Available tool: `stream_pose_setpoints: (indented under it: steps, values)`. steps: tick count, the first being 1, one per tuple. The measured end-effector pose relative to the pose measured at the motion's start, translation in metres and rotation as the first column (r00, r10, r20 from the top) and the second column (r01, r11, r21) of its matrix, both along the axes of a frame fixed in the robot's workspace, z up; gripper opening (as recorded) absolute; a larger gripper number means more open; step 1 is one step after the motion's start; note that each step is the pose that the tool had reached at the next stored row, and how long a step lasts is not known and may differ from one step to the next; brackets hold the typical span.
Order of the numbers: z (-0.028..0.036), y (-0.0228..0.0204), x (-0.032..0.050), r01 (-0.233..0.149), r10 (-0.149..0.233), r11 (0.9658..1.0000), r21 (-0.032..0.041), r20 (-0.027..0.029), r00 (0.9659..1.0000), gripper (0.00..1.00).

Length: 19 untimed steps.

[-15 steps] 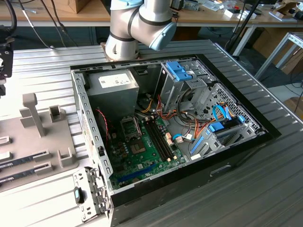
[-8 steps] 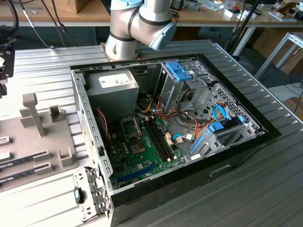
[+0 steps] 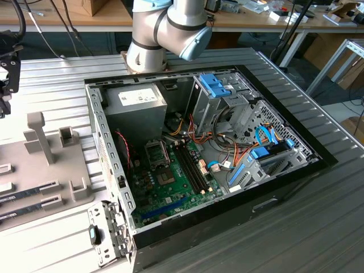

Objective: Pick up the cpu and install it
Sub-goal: 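Pick up the cpu and move it towards the insertion slot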

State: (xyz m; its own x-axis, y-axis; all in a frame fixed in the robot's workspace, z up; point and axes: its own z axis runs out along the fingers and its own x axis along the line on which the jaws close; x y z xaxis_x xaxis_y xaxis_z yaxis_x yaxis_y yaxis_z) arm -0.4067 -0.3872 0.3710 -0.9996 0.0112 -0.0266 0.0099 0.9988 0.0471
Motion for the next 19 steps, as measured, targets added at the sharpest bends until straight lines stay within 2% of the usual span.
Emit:
stream_pose_setpoints:
  steps: [19]
  values:
    - [0.0, 0.0, 0.0061, 0.0, 0.0, 1.0, 0.0, 0.0001, 1.0, 0.47]
